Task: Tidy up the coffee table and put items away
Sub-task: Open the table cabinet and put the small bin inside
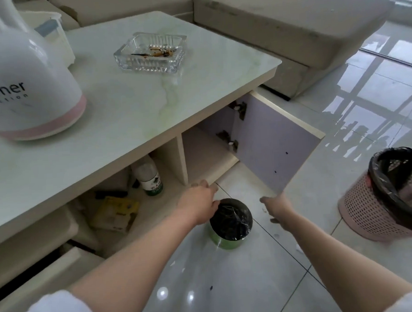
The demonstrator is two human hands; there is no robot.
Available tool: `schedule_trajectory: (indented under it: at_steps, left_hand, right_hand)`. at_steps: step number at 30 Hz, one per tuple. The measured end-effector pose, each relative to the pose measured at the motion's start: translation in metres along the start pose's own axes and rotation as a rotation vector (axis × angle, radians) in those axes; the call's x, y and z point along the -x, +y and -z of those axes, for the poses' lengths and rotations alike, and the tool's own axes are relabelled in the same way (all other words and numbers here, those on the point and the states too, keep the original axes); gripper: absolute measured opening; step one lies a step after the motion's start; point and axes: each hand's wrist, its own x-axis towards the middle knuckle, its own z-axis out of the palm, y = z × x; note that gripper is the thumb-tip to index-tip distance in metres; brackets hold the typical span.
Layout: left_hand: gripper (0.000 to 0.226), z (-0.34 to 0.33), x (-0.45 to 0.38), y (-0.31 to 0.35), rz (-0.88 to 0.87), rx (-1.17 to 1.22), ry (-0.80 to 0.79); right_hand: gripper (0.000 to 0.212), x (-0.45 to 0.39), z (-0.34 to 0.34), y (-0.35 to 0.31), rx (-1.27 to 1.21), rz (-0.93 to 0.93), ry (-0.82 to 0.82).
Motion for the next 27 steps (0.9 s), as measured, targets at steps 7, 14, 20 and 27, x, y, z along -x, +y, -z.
schedule_trajectory:
  at_steps: [7, 14, 20, 27]
  left_hand:
    - [0.062, -0.069, -0.019, -0.013, 0.415, 0.705, -0.231]
    - [0.056, -0.083, -0.016, -0.005, 0.355, 0.901, -0.333]
    - [0.061, -0.056, -0.030, -0.003, 0.294, 1.302, -0.199]
    - [0.054, -0.020, -0.059, -0.006, 0.319, 1.603, -0.060]
  right_hand:
    - [0.041, 0.006, -0.062, 0.027, 0.240, -0.050, -0.301]
    - [0.032, -0.002, -0.065, 0.031, 0.161, -0.007, -0.124]
    - [0.016, -0.015, -0.022, -0.015, 0.067, 0.079, -0.067]
    - [0.021, -0.008, 0.006, -0.100, -0.012, 0.214, -0.012]
